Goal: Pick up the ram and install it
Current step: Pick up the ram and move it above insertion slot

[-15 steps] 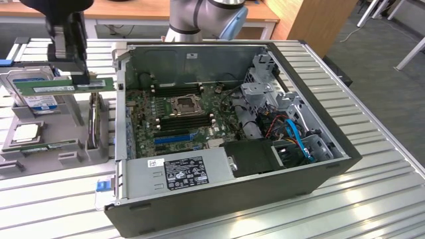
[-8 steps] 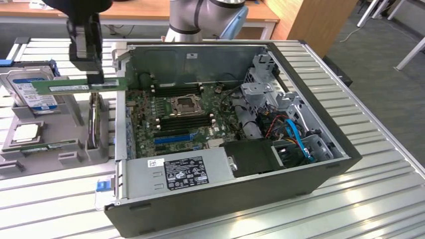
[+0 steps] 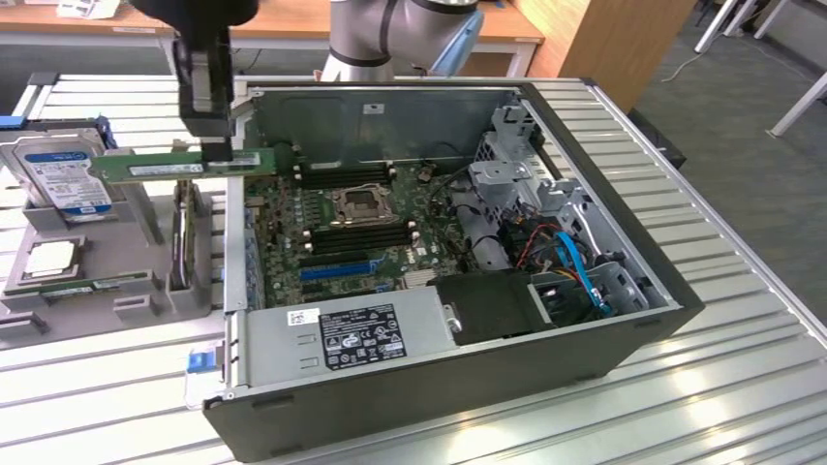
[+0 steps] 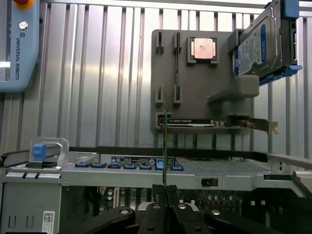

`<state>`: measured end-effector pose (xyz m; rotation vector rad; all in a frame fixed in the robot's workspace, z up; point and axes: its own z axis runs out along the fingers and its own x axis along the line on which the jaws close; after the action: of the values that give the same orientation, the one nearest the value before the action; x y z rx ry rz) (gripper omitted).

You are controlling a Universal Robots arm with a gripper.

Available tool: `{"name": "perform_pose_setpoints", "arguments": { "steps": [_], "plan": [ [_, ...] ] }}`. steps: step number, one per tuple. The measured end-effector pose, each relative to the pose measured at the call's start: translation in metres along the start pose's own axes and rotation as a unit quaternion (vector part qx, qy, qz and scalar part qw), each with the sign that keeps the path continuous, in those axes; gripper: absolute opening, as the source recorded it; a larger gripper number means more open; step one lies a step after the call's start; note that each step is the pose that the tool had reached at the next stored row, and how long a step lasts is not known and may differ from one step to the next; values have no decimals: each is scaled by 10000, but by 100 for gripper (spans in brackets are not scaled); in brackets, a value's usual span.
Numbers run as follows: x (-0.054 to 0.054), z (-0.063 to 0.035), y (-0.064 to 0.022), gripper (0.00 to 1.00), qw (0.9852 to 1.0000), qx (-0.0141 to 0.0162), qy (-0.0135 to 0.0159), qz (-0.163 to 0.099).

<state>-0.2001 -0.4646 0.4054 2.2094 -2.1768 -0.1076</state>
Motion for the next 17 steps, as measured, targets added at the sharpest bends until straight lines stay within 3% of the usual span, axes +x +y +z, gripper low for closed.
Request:
{"name": "perform_pose_setpoints", "arguments": {
  "steps": [17],
  "plan": [
    [8,-43,-563,12,10000,-42,-1,1]
  ]
}}
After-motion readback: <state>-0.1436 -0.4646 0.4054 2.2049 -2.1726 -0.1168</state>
